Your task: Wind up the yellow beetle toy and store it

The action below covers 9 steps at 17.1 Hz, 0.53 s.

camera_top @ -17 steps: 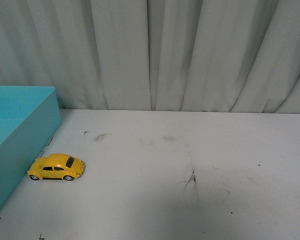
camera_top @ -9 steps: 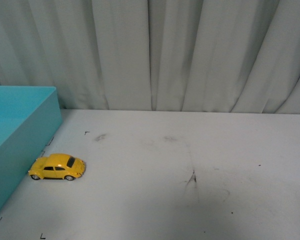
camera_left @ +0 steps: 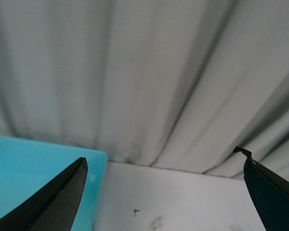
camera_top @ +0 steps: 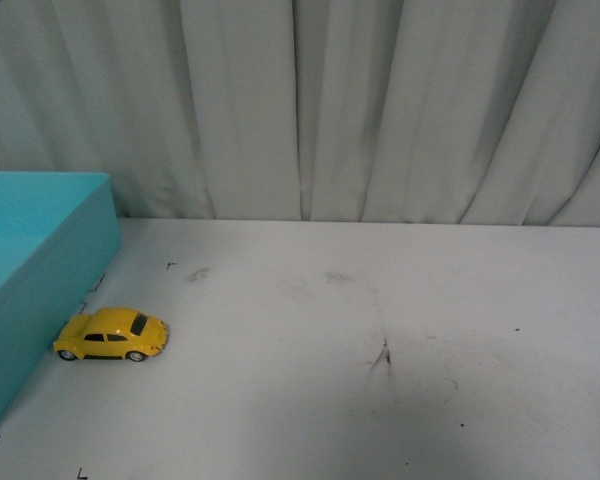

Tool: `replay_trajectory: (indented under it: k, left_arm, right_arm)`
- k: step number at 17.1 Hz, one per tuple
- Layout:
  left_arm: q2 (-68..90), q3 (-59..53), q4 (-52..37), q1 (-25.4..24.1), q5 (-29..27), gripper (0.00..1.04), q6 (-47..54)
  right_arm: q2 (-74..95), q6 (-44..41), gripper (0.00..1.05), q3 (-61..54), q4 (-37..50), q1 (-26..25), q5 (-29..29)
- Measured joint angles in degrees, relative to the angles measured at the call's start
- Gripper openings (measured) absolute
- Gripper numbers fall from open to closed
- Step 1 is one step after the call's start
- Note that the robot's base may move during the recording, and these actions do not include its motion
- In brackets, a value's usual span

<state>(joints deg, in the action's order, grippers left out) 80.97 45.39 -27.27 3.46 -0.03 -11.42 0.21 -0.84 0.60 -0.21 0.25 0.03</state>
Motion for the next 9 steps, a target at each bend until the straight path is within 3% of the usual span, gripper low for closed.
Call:
replay_trajectory:
  k: [5,9]
  left_arm:
    - [18.25,16.92,15.87,6.27,19.23,0.98,19.23]
    - [25.99,26.03,38.40,8.17,19.74,0.98,44.63]
  right_arm:
    - [0.00,0.00,0.98,0.00,0.00,0.00,0.00]
    - [0.00,0.00,0.98,0.00,-0.02,0.00,0.00]
